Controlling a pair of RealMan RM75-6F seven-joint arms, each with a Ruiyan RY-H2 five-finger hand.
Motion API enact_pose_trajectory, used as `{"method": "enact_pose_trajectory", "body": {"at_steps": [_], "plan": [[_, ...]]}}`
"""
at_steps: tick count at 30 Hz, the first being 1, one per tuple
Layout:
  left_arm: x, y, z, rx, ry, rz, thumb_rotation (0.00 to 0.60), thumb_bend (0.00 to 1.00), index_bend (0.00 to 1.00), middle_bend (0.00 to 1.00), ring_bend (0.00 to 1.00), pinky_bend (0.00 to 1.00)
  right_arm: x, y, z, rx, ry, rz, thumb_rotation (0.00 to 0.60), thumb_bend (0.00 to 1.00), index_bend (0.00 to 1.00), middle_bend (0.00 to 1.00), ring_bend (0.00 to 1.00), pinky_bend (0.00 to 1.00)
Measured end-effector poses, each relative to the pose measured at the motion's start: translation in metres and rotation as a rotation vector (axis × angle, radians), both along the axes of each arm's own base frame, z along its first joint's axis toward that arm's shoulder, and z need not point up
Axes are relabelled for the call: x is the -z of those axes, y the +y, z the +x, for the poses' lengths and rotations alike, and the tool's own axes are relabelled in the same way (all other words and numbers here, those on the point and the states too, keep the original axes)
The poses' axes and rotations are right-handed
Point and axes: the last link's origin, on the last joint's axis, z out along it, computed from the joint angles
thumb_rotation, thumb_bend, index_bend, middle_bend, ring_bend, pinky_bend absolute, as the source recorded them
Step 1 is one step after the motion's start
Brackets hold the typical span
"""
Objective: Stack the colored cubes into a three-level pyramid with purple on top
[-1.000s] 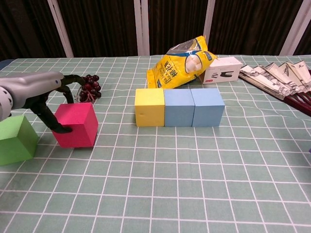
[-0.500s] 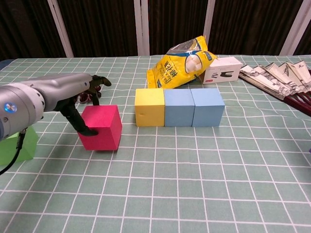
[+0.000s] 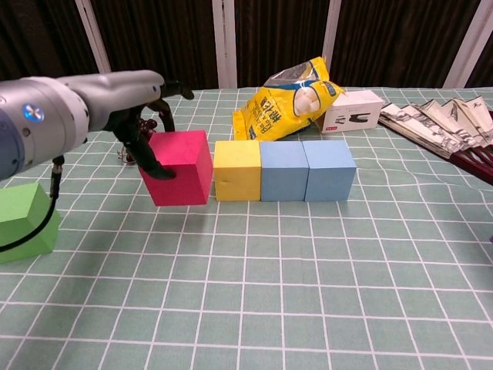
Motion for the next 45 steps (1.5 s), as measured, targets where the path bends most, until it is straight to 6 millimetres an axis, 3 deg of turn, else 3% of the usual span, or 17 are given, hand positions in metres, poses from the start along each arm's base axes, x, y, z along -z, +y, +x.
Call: {"method": "enact_pose_trajectory", "body": {"at_steps": [14, 28, 37, 45], "plan": [[-0.021, 0.038, 0.064, -0.012, 0.003, -0.005, 0.6, 0.32, 0.0, 0.38, 0.0, 0.0, -0.001, -0.007, -0.007, 0.047, -0.034, 0.006, 0.6, 0.34, 0.0, 0.06, 0.0, 0.0], [-0.002, 0.085, 0.123, -0.027, 0.063, 0.002, 0.6, 0.32, 0.0, 0.4, 0.0, 0.0, -0.007, -0.016, -0.012, 0.087, -0.072, -0.014, 0.6, 0.34, 0.0, 0.06, 0.0, 0.0], [0.021, 0.083, 0.159, -0.013, 0.041, -0.057, 0.6, 0.32, 0.0, 0.4, 0.0, 0.0, -0.008, -0.018, -0.015, 0.102, -0.08, -0.011, 0.6, 0.34, 0.0, 0.06, 0.0, 0.0], [0.031, 0.085, 0.173, -0.01, 0.072, -0.049, 0.6, 0.32, 0.0, 0.41, 0.0, 0.0, -0.008, -0.019, -0.015, 0.107, -0.089, -0.009, 0.6, 0.34, 0.0, 0.06, 0.0, 0.0]]}}
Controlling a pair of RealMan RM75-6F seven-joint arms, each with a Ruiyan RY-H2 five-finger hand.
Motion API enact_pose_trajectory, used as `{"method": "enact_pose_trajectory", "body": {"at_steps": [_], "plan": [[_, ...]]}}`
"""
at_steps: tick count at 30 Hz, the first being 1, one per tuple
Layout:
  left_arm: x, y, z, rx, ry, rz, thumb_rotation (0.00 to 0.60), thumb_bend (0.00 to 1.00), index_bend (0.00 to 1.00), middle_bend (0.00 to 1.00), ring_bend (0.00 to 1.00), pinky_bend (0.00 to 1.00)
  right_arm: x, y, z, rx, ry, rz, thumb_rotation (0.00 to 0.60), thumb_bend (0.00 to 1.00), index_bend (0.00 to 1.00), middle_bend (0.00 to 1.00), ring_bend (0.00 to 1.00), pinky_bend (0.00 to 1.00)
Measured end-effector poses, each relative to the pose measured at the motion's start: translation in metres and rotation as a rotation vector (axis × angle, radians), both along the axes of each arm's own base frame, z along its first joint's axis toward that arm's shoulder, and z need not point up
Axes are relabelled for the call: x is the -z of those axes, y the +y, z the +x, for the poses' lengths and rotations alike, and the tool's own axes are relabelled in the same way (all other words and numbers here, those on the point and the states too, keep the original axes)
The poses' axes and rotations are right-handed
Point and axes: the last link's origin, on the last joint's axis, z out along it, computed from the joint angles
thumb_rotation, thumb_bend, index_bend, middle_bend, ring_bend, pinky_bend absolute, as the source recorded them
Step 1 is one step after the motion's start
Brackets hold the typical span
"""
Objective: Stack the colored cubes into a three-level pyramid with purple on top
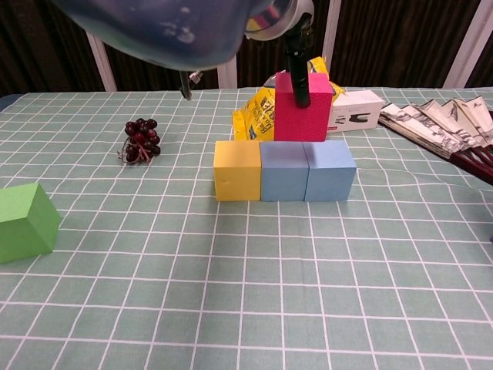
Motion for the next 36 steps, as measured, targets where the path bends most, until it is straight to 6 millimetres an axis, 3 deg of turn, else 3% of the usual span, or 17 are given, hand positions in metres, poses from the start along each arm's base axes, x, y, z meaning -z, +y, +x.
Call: {"method": "enact_pose_trajectory", "body": {"at_steps": [12, 36], "plan": [[0.022, -0.001, 0.009, -0.028, 0.055, 0.018, 0.6, 0.32, 0.0, 0.41, 0.0, 0.0, -0.002, -0.001, 0.001, 0.003, -0.019, -0.001, 0.6, 0.34, 0.0, 0.06, 0.0, 0.0], [0.032, -0.007, 0.018, -0.057, 0.075, 0.062, 0.6, 0.32, 0.0, 0.41, 0.0, 0.0, -0.003, 0.0, 0.003, -0.005, -0.039, 0.001, 0.6, 0.34, 0.0, 0.06, 0.0, 0.0]]}}
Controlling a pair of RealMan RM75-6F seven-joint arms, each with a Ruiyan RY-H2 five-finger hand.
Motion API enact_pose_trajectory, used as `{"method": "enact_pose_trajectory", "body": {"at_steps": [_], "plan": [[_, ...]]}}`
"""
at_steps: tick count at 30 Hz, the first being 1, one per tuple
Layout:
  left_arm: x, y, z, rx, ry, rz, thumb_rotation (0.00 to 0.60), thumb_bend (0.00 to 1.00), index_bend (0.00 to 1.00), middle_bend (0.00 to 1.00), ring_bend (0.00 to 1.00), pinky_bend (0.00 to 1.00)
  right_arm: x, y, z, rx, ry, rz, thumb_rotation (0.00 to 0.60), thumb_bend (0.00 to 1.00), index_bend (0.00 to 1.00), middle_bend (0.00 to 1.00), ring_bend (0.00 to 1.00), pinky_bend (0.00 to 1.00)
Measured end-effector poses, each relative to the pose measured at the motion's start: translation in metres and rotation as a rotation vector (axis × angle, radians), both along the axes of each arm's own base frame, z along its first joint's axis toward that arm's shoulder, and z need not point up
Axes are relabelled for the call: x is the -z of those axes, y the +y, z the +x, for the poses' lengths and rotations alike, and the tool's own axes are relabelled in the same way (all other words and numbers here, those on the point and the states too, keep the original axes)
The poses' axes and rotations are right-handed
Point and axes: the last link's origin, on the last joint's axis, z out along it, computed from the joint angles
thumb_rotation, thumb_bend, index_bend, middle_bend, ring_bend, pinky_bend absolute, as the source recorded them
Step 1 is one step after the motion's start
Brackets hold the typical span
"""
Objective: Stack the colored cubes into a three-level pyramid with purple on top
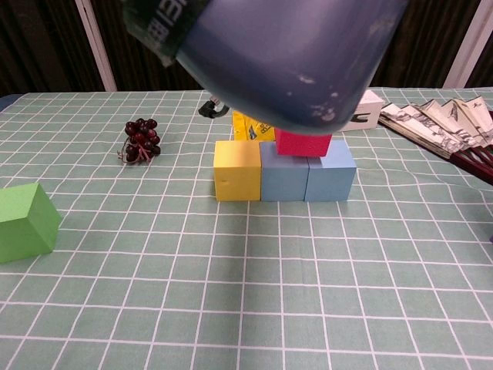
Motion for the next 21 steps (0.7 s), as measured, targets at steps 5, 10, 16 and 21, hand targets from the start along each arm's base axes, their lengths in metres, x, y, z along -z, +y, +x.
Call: {"method": "enact_pose_trajectory", "body": {"at_steps": [5, 10, 16, 21], "plan": [[0.003, -0.0013, 0.0013, 0.006, 0.004, -0.003, 0.6, 0.32, 0.0, 0.41, 0.0, 0.0, -0.0002, -0.0002, 0.0, 0.0, -0.002, 0.0, 0.6, 0.34, 0.0, 0.06, 0.0, 0.0], [0.0062, -0.0022, 0.001, 0.004, 0.011, -0.007, 0.6, 0.32, 0.0, 0.41, 0.0, 0.0, 0.0001, 0.0001, -0.0001, 0.001, -0.004, 0.003, 0.6, 0.34, 0.0, 0.06, 0.0, 0.0], [0.0081, -0.0024, 0.0021, 0.004, 0.011, -0.007, 0.6, 0.32, 0.0, 0.41, 0.0, 0.0, -0.0004, -0.0002, 0.0005, 0.0, -0.007, 0.002, 0.6, 0.34, 0.0, 0.06, 0.0, 0.0], [0.0099, -0.0032, 0.0035, 0.01, 0.011, -0.006, 0.6, 0.32, 0.0, 0.41, 0.0, 0.0, -0.0001, 0.0001, 0.0006, -0.002, -0.008, 0.006, 0.6, 0.34, 0.0, 0.06, 0.0, 0.0]]}}
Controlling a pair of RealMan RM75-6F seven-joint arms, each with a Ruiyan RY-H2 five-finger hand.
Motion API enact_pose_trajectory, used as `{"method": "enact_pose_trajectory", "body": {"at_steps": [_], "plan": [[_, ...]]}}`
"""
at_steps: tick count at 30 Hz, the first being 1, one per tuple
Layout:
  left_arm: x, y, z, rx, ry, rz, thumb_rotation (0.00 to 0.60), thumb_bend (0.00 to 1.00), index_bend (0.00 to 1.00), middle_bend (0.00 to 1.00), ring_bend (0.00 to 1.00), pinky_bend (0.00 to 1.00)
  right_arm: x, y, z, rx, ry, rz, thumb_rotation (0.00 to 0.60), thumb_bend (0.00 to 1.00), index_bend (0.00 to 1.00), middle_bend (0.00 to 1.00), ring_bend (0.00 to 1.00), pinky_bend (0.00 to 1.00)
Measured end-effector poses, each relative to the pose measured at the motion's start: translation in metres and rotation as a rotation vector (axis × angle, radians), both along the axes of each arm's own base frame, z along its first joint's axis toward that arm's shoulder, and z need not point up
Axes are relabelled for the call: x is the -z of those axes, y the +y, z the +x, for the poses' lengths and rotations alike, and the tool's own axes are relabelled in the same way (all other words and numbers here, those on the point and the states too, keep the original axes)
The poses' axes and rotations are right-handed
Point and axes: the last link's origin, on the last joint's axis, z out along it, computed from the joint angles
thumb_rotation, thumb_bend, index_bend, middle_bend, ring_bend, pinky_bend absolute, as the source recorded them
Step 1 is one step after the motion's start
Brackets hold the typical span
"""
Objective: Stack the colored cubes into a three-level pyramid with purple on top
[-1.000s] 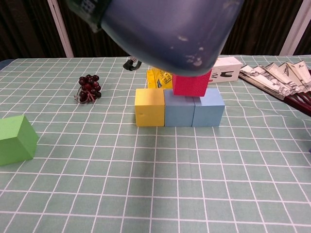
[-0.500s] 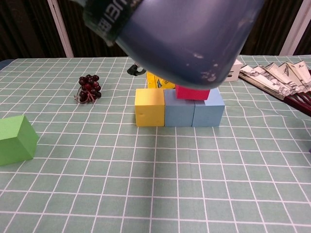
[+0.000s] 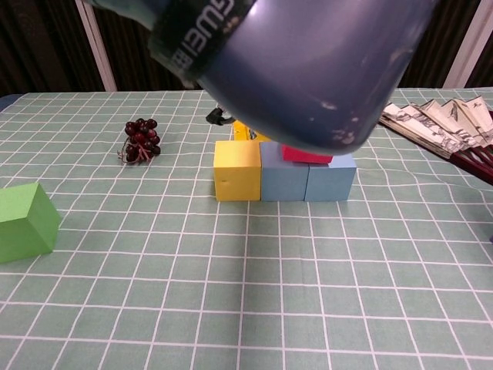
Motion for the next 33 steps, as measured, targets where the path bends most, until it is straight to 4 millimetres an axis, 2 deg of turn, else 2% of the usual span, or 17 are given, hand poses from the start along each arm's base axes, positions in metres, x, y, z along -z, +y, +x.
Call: {"method": "enact_pose_trajectory", "body": {"at_steps": [33], "plan": [[0.0099, -0.0004, -0.0007, 0.001, 0.01, 0.005, 0.6, 0.32, 0.0, 0.4, 0.0, 0.0, 0.0004, 0.0, -0.0002, 0.003, -0.008, 0.007, 0.6, 0.34, 0.0, 0.06, 0.0, 0.0]]}}
